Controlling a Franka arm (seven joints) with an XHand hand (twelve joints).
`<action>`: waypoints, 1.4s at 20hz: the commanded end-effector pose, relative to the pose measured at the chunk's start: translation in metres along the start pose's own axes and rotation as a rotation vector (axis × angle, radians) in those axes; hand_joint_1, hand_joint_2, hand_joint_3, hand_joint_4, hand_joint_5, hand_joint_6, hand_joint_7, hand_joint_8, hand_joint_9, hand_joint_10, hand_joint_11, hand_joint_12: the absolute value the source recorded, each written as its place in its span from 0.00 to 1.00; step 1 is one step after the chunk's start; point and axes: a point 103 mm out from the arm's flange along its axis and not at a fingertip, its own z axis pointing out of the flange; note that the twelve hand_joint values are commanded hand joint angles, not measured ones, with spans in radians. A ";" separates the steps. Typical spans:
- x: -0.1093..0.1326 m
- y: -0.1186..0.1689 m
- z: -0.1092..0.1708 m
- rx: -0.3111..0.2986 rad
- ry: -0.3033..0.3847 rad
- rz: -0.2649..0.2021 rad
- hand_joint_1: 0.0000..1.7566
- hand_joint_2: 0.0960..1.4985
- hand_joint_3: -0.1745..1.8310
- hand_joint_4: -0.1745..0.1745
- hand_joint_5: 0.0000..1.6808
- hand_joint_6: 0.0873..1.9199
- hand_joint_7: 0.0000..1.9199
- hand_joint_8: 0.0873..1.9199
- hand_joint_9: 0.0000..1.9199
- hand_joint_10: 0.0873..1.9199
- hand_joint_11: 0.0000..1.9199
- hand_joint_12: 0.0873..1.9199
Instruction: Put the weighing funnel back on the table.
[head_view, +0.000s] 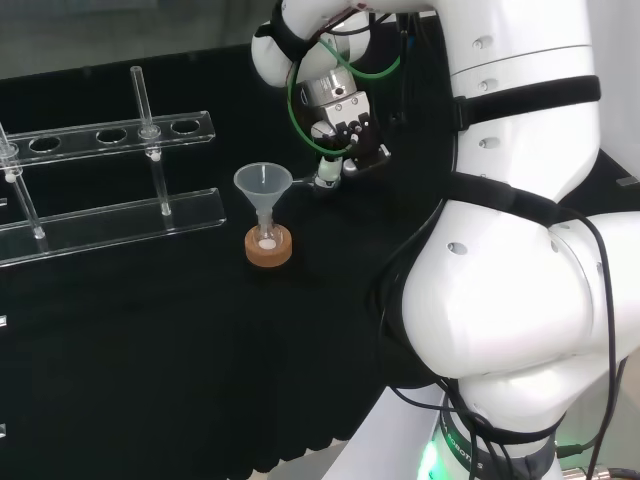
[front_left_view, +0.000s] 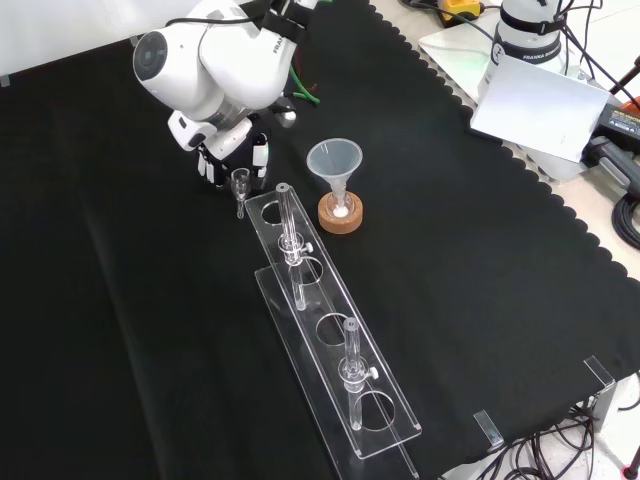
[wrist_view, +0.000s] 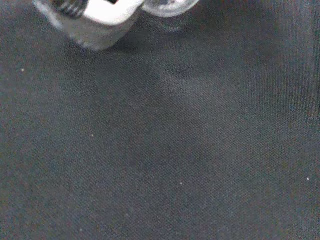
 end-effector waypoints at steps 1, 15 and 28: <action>-0.003 -0.004 0.001 -0.011 -0.017 0.002 0.52 0.59 0.09 0.42 0.38 0.33 0.29 0.36 0.58 0.00 0.41 0.52; -0.015 -0.027 -0.010 -0.044 0.005 -0.013 0.46 0.57 0.04 0.38 0.16 0.10 0.10 0.34 0.38 0.00 0.16 0.67; -0.028 -0.097 -0.046 -0.118 0.072 0.028 0.40 0.58 0.02 0.38 0.15 0.02 0.08 0.34 0.37 0.00 0.16 0.67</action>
